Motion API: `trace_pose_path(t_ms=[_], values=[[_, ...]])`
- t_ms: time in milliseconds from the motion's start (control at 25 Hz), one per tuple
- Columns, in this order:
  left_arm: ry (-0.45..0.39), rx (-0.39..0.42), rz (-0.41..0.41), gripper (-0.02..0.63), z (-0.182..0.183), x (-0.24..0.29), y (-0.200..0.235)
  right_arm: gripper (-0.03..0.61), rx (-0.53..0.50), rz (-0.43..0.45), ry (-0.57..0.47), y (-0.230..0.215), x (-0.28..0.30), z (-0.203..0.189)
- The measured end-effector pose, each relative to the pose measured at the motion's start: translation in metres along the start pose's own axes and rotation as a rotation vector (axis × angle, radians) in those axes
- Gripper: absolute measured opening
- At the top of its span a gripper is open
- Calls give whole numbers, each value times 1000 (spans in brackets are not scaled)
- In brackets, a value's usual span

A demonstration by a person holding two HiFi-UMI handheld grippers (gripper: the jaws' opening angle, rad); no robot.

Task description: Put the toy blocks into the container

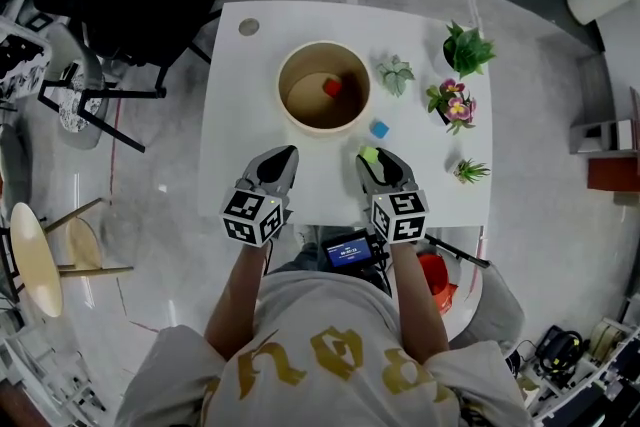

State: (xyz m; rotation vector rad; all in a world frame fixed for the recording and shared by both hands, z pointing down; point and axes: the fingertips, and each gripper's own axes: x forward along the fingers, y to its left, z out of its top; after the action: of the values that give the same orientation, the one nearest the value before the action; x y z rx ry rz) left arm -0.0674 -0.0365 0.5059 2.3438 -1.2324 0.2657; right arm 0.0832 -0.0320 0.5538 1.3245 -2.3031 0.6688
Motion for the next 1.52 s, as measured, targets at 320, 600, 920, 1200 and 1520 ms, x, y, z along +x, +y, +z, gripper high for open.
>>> trace_pose_path(t_ms=[320, 600, 920, 1200, 1520], values=[[-79, -9, -2, 0, 26, -16, 2, 199, -8, -24, -62, 7, -14, 24], [-128, 9, -34, 0, 45, -24, -6, 199, -16, -38, -107, 16, -25, 41], [-159, 15, -33, 0, 61, -33, -5, 199, -14, -40, -152, 25, -35, 57], [-217, 19, -75, 0, 82, -35, -8, 199, -5, -39, -198, 29, -40, 76], [-261, -3, -75, 0, 104, -29, -1, 199, 3, -22, -257, 32, -45, 106]])
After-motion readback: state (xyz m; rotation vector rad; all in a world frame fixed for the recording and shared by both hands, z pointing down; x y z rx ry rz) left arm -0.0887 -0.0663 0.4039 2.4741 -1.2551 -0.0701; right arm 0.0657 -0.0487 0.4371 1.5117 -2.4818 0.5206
